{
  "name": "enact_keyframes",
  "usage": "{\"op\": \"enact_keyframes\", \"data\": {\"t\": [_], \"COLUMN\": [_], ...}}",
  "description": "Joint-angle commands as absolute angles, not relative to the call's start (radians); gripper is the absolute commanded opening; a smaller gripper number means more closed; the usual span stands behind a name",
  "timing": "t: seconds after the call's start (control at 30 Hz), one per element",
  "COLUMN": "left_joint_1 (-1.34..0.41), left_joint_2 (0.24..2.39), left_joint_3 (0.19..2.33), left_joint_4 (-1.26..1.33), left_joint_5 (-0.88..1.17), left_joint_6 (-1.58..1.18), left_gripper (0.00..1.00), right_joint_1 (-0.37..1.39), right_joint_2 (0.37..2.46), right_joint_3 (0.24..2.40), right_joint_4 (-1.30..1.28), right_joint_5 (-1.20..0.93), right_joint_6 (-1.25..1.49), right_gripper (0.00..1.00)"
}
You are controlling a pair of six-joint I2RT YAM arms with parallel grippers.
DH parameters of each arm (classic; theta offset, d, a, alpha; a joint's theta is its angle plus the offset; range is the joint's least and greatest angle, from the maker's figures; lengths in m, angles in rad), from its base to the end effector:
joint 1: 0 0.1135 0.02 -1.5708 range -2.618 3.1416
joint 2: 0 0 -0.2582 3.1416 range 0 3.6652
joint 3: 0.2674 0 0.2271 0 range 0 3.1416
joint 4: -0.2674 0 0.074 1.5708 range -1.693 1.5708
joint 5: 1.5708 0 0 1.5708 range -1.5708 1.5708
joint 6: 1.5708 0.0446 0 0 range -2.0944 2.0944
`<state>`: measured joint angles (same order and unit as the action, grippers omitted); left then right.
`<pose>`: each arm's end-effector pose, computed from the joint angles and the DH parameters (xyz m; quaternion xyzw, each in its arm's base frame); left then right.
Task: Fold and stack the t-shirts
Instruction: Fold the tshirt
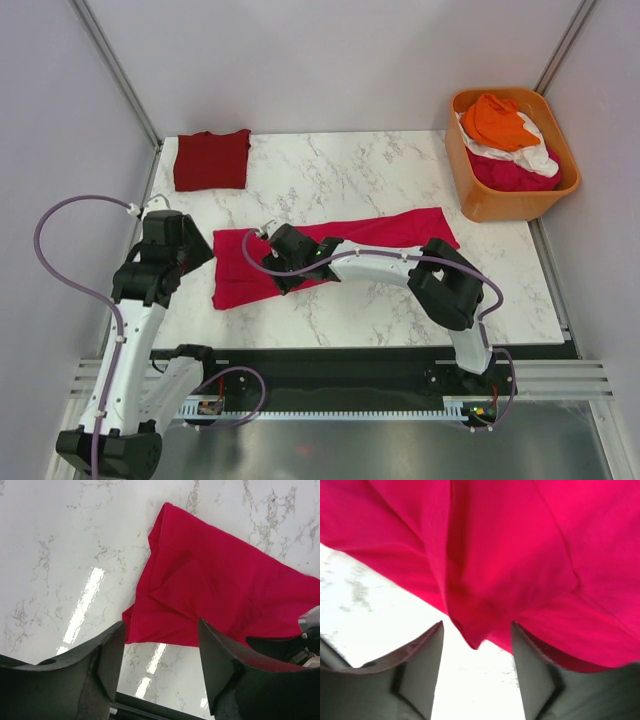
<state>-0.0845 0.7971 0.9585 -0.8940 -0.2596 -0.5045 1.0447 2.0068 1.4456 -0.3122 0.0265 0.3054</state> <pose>0.1337 0.0002 0.3143 -0.2403 0.8749 -0.0040 0.4205 0.2132 0.3648 0.1909 -0.3353 0.8779 0.2038 0.2745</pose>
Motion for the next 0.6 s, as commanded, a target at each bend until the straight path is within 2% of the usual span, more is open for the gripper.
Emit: {"op": "enact_keyframes", "data": {"t": [0.0, 0.07, 0.17, 0.27, 0.43, 0.57], "left_joint_1": [-0.08, -0.081, -0.081, -0.081, -0.081, -0.08], "left_joint_2": [0.87, 0.943, 1.024, 1.002, 0.861, 0.861], "left_joint_3": [0.965, 0.913, 0.867, 0.877, 0.934, 0.948], "left_joint_4": [-0.899, -0.858, -0.799, -0.779, -0.778, -0.821], "left_joint_5": [-0.216, -0.163, -0.118, -0.117, -0.227, -0.21], "left_joint_6": [-0.613, -0.664, -0.706, -0.71, -0.683, -0.664], "left_gripper": [0.68, 0.75, 0.72, 0.69, 0.79, 0.75], "right_joint_1": [1.046, 1.048, 1.048, 1.045, 1.032, 1.0], "right_joint_2": [1.997, 1.971, 1.927, 1.917, 2.075, 2.245], "right_joint_3": [1.427, 1.424, 1.451, 1.521, 1.745, 1.926], "right_joint_4": [-0.314, -0.319, -0.33, -0.328, -0.337, -0.363], "right_joint_5": [0.109, 0.15, 0.15, 0.109, 0.003, -0.086], "right_joint_6": [0.299, 0.293, 0.258, 0.245, 0.241, 0.276], "right_gripper": [0.66, 0.79, 0.85, 0.89, 0.89, 0.84]}}
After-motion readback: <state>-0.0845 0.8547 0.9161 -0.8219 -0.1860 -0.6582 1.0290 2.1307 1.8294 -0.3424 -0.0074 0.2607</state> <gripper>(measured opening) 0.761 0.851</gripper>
